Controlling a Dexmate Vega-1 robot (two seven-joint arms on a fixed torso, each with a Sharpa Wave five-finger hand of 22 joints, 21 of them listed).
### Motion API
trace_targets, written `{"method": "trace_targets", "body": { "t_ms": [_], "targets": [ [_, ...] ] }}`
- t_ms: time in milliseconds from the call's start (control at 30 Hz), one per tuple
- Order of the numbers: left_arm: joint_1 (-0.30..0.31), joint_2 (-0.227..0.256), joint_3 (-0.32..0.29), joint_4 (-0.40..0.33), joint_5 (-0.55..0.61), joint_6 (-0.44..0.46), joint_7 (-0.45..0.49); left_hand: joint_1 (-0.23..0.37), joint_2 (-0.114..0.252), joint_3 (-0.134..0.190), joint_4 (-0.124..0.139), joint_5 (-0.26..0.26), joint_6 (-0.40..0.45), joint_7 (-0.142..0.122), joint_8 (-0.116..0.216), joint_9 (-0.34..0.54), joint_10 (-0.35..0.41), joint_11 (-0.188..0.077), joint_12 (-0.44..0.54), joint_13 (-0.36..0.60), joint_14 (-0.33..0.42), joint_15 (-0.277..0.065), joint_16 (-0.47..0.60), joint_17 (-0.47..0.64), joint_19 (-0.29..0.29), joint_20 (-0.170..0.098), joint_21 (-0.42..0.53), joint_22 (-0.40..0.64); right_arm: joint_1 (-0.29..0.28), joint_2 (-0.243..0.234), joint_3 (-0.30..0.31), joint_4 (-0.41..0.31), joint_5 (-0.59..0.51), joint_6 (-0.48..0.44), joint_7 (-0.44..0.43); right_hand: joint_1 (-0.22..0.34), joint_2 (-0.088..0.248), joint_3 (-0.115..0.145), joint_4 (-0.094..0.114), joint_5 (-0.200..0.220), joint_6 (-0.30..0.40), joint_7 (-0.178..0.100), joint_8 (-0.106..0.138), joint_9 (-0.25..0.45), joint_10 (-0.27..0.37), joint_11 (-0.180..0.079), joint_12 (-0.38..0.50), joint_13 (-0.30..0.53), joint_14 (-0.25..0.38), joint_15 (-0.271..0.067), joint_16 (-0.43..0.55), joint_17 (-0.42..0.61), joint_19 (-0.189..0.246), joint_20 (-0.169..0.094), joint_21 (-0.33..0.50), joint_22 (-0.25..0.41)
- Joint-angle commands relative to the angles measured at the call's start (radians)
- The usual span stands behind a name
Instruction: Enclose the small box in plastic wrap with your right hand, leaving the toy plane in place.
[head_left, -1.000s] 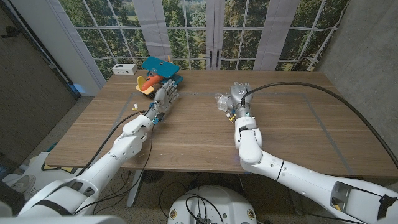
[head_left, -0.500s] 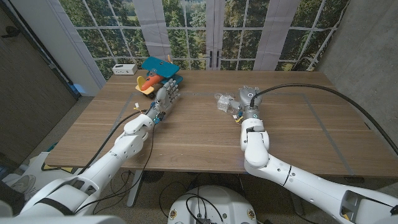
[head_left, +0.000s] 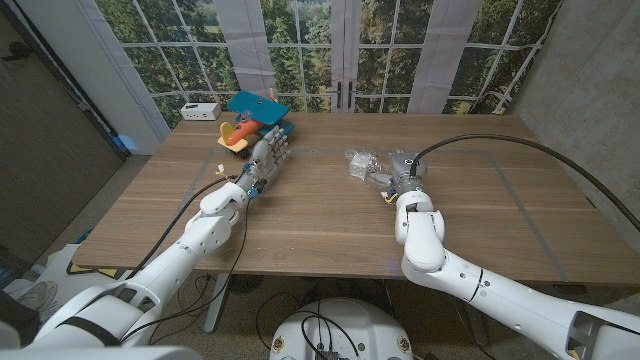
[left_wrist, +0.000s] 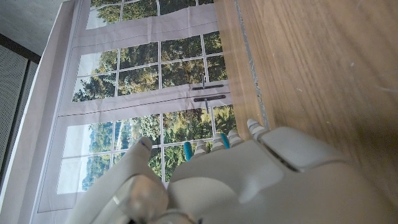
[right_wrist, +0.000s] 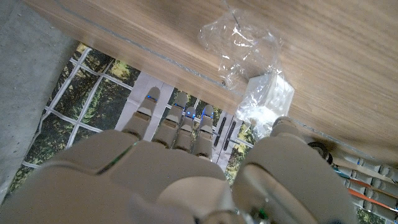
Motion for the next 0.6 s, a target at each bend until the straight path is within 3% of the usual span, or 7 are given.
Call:
{"method": "trace_targets", "body": {
  "t_ms": [33, 167, 267, 433, 600],
  "targets": [
    [0.001, 0.003, 0.001, -0.010, 0.002, 0.002, 0.003, 0.011, -0.001, 0.001, -0.003, -0.002, -0.110, -0.006, -0.001, 0.003, -0.162, 0.005, 0.007, 0.005, -0.151, 0.004, 0.000, 0.003, -0.026, 0.006, -0.002, 0.004, 0.043, -0.029, -0.042, 0.017, -0.130, -0.014, 0.273, 0.023, -0.015, 0.000, -0.016, 0.014, -0.042, -0.011, 0.000, 0.001, -0.026, -0.002, -0.001, 0.003, -0.025, -0.011, -0.006, 0.000, -0.017, 0.001, -0.007, 0.003],
    [0.004, 0.005, 0.000, -0.015, 0.002, 0.003, 0.006, 0.011, -0.001, 0.001, -0.003, -0.002, -0.109, -0.006, -0.001, 0.003, -0.162, 0.007, 0.007, 0.005, -0.151, 0.004, 0.000, 0.003, -0.025, 0.005, -0.002, 0.004, 0.053, -0.021, -0.039, 0.045, -0.192, 0.010, 0.374, 0.037, -0.026, -0.006, -0.030, 0.023, -0.087, -0.009, 0.000, 0.001, -0.059, -0.008, -0.002, 0.004, -0.054, -0.010, -0.010, -0.003, -0.034, 0.004, -0.013, 0.004],
    [0.006, 0.004, -0.003, -0.017, 0.000, 0.000, 0.007, 0.011, -0.002, 0.001, -0.003, -0.002, -0.109, -0.007, -0.001, 0.003, -0.162, 0.006, 0.007, 0.005, -0.151, 0.003, 0.000, 0.004, -0.024, 0.005, -0.001, 0.004, 0.056, -0.006, -0.029, 0.072, -0.233, 0.031, 0.443, 0.028, -0.046, -0.024, -0.032, 0.031, -0.137, -0.002, 0.001, 0.000, -0.100, -0.001, -0.003, 0.003, -0.099, 0.006, -0.017, -0.004, -0.072, 0.016, -0.027, 0.004],
    [0.009, 0.008, -0.004, -0.025, 0.000, 0.004, 0.013, 0.010, -0.002, 0.000, -0.002, -0.002, -0.108, -0.007, -0.001, 0.003, -0.161, 0.008, 0.008, 0.005, -0.150, 0.004, 0.000, 0.004, -0.023, 0.005, -0.001, 0.004, 0.032, 0.017, 0.006, 0.103, -0.265, 0.069, 0.444, 0.037, -0.047, -0.027, -0.038, 0.039, -0.148, -0.002, 0.007, 0.000, -0.110, -0.003, 0.001, 0.003, -0.109, 0.008, -0.014, -0.005, -0.086, 0.020, -0.030, 0.005],
    [0.010, 0.007, -0.005, -0.024, -0.002, 0.001, 0.014, 0.009, -0.003, -0.001, -0.002, -0.002, -0.107, -0.007, 0.000, 0.003, -0.159, 0.009, 0.009, 0.005, -0.148, 0.004, 0.001, 0.004, -0.023, 0.005, -0.001, 0.004, 0.004, 0.032, 0.060, 0.117, -0.217, 0.103, 0.401, 0.067, -0.028, -0.016, -0.050, 0.053, -0.115, -0.013, 0.027, -0.001, -0.088, -0.007, 0.016, 0.002, -0.094, 0.001, 0.000, -0.007, -0.077, 0.018, -0.024, 0.006]
  ]
}}
